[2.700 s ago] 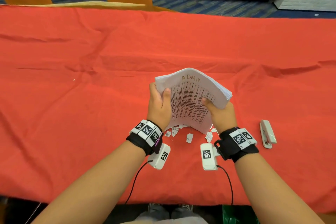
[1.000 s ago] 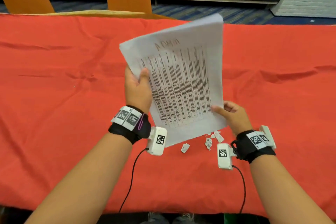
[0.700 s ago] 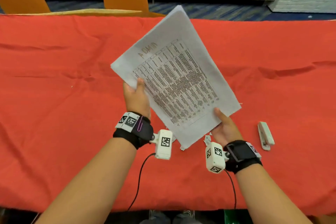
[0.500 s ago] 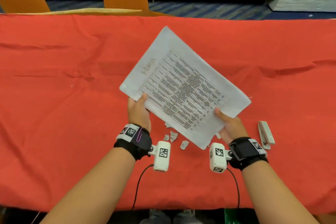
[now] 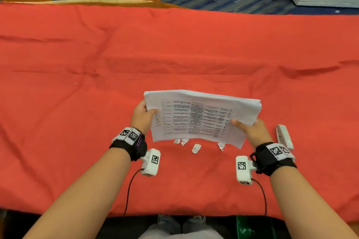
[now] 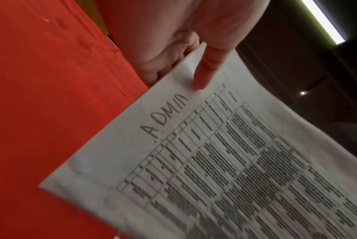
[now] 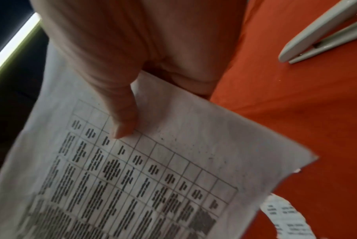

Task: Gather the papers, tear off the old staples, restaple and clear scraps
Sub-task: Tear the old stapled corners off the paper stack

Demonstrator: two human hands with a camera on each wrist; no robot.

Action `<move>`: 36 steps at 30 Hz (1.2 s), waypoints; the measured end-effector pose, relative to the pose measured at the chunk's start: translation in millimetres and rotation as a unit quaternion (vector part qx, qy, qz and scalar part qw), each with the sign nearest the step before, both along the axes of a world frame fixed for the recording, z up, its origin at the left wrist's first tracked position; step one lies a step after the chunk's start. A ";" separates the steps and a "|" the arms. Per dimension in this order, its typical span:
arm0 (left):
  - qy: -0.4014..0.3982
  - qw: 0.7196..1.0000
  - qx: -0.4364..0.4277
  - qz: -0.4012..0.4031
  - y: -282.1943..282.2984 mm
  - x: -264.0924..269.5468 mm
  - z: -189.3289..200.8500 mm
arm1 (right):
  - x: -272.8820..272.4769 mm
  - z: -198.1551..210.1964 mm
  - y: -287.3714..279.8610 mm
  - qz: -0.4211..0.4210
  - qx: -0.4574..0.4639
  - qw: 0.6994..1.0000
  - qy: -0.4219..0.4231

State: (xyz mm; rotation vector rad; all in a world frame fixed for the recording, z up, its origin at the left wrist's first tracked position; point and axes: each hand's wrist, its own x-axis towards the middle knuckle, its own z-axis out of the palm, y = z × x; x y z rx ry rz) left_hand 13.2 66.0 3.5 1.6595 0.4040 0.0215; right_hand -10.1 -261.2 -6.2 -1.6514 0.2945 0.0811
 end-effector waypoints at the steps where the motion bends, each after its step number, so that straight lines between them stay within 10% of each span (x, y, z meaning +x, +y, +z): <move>1: -0.005 1.000 0.001 0.006 -0.2 -3.2 -4.3 | -1.7 -3.5 0.5 -0.005 0.000 1.000 0.001; 13: -0.008 0.990 -0.070 0.123 -28.1 -26.2 -39.9 | -3.0 -37.2 9.5 -0.054 0.027 0.998 0.033; 36: 0.007 0.991 -0.080 0.111 -25.5 -25.6 -48.5 | 1.7 -39.8 11.8 -0.054 0.021 0.997 0.043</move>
